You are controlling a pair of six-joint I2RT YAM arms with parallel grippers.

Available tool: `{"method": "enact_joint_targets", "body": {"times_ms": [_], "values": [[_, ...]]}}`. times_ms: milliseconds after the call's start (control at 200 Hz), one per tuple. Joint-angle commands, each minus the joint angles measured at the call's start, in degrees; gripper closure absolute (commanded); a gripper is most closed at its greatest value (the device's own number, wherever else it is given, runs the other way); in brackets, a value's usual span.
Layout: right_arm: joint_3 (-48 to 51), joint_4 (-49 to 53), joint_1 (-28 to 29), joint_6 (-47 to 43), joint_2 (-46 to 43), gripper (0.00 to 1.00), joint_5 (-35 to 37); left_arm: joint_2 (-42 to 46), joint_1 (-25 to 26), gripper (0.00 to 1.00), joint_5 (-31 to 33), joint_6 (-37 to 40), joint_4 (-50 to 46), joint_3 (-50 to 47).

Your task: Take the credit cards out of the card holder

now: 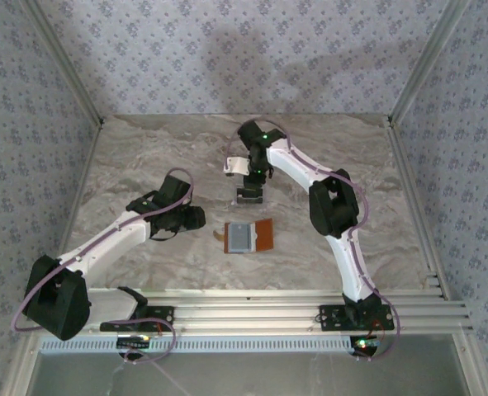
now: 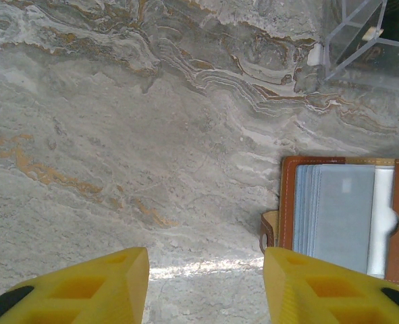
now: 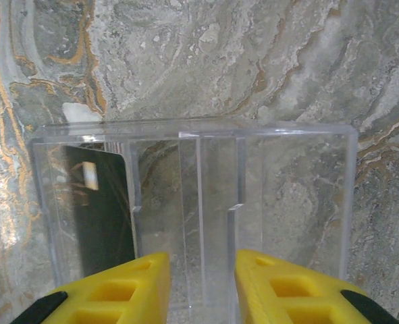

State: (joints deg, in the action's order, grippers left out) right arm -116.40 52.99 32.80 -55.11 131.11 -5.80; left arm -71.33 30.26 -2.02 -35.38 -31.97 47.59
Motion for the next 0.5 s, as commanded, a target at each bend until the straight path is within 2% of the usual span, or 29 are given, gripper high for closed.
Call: {"method": "enact_joint_targets", "body": {"times_ms": [0, 260, 495], "values": [[1.4, -0.3, 0.5, -1.7, -1.5, 0.67, 0.5, 1.5, 0.0, 0.51, 0.4, 0.2, -1.3, 1.3], [1.4, -1.3, 0.4, -0.4, -3.5, 0.67, 1.0, 1.5, 0.1, 0.51, 0.2, 0.0, -1.1, 1.5], [5.5, -5.2, 0.5, 9.4, -10.9, 0.66, -0.2, 0.4, 1.0, 0.51, 0.3, 0.1, 0.4, 2.3]]}}
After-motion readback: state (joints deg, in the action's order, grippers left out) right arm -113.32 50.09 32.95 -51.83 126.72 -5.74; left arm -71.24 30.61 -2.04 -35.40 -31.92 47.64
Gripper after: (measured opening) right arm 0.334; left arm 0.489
